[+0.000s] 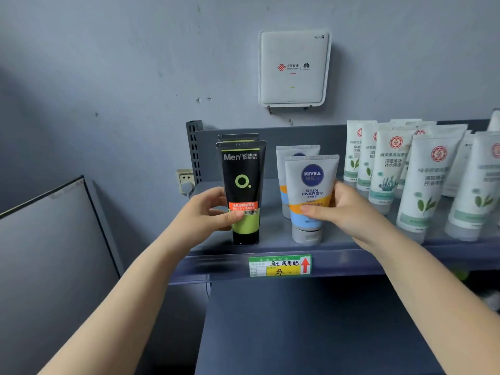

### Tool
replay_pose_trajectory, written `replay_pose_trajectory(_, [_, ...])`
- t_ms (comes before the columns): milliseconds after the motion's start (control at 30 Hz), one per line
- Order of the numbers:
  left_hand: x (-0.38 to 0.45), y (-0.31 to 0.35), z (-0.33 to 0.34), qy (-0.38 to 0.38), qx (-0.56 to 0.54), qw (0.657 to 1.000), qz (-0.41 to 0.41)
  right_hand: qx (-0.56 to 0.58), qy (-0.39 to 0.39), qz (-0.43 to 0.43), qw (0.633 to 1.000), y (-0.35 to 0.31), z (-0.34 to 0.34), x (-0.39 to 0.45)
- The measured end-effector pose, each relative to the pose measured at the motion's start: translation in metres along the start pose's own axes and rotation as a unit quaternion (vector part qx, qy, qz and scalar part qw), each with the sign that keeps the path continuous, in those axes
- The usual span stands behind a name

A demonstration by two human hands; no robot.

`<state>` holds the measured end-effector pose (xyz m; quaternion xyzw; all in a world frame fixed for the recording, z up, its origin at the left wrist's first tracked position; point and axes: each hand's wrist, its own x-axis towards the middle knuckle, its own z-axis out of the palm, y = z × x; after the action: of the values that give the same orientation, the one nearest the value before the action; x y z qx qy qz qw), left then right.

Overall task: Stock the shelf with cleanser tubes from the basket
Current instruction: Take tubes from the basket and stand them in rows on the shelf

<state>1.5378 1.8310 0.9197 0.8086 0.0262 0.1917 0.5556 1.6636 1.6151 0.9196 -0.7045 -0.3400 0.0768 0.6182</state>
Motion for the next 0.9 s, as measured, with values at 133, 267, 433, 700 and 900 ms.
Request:
replay_pose_trajectory(133, [-0.001,0.004,0.001,-0.012,0.003,1.000,-0.007,0.000,-0.007,0.003,1.000,0.001,-0.003,-0.004])
replay_pose_trajectory(267, [-0.002,0.005,0.001,-0.030,0.001,0.999,-0.014,0.010,-0.001,0.004,1.000,0.001,-0.003,-0.005])
replay_pose_trajectory(433, [-0.004,0.005,0.000,-0.035,0.010,0.999,-0.010,-0.004,-0.014,0.000,1.000,0.003,-0.007,-0.005])
replay_pose_trajectory(700, [0.009,0.027,-0.028,0.092,-0.060,0.992,0.061,0.135,0.092,-0.094,0.982,-0.041,-0.030,0.019])
replay_pose_trajectory(900, [0.050,0.038,-0.046,0.095,-0.020,0.995,0.019,0.103,0.083,-0.016,0.991,-0.051,-0.034,0.062])
